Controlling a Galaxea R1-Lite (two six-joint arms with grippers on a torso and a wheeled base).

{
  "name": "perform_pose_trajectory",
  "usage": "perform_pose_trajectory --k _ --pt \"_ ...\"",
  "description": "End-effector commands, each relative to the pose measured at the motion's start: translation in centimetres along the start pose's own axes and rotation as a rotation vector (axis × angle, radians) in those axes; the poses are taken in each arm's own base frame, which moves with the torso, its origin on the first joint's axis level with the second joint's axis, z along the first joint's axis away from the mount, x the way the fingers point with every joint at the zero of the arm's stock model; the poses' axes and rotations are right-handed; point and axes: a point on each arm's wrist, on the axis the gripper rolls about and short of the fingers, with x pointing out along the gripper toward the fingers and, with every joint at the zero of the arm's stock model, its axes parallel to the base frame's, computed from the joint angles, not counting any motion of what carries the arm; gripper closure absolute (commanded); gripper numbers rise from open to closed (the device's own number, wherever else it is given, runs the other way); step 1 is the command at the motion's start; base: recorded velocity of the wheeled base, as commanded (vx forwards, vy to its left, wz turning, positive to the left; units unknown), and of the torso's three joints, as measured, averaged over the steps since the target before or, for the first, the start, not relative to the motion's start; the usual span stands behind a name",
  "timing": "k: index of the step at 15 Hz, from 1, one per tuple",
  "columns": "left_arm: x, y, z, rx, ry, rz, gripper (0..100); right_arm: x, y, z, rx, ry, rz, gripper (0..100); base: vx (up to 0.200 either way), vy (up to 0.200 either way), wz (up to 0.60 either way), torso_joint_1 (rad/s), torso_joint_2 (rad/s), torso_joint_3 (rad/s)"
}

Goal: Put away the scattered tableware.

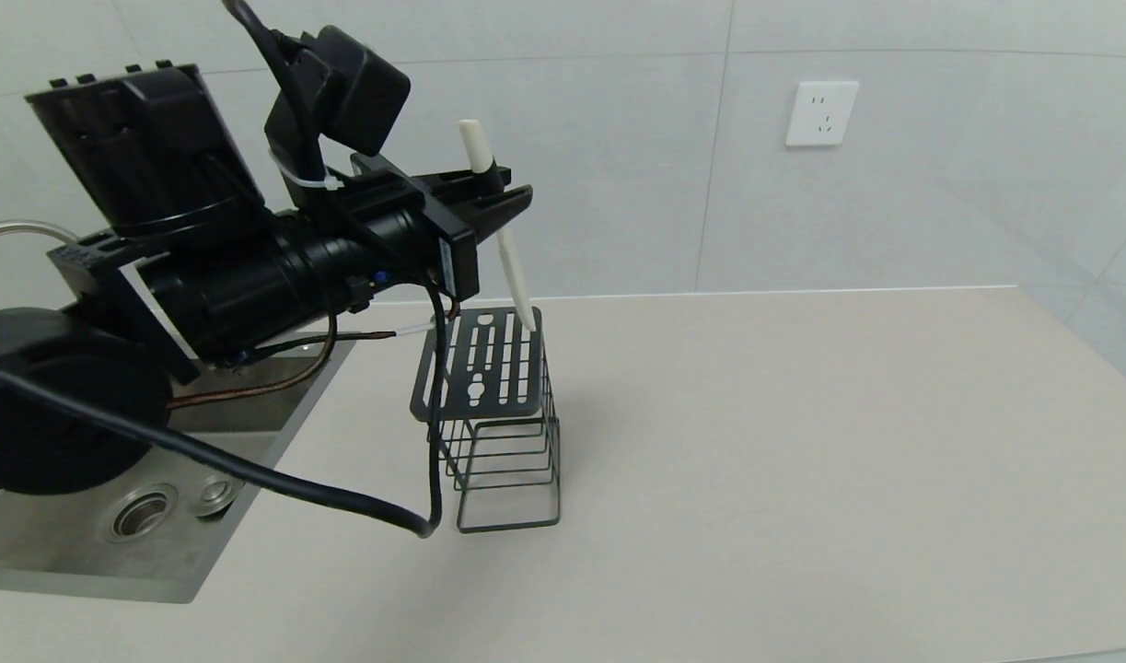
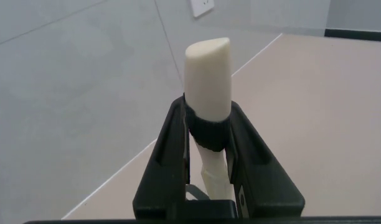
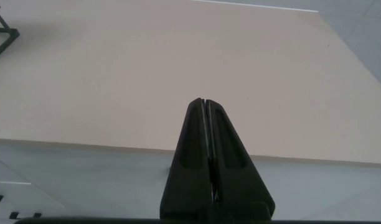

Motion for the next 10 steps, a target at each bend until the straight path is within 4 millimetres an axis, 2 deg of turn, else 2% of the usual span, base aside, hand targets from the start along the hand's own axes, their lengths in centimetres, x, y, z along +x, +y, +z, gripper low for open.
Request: perform_pose_trajectory --k 1,4,10 --pt "0.3 0.3 0.0 0.006 -0.006 0.008 100 0.0 0.0 0.0 -0.001 -0.001 0.003 100 0.0 0.0 0.0 0.0 0.0 0.0" --pt "0.0 1.6 -0.4 0.062 0.014 0.048 100 0.0 0.0 0.0 -0.003 -0.001 0.005 100 0.0 0.0 0.0 0.0 0.0 0.0" --pt "0.6 0.9 -0.5 0.056 0.008 0.018 100 0.0 0.0 0.0 -0.004 -0.001 0.005 100 0.0 0.0 0.0 0.0 0.0 0.0"
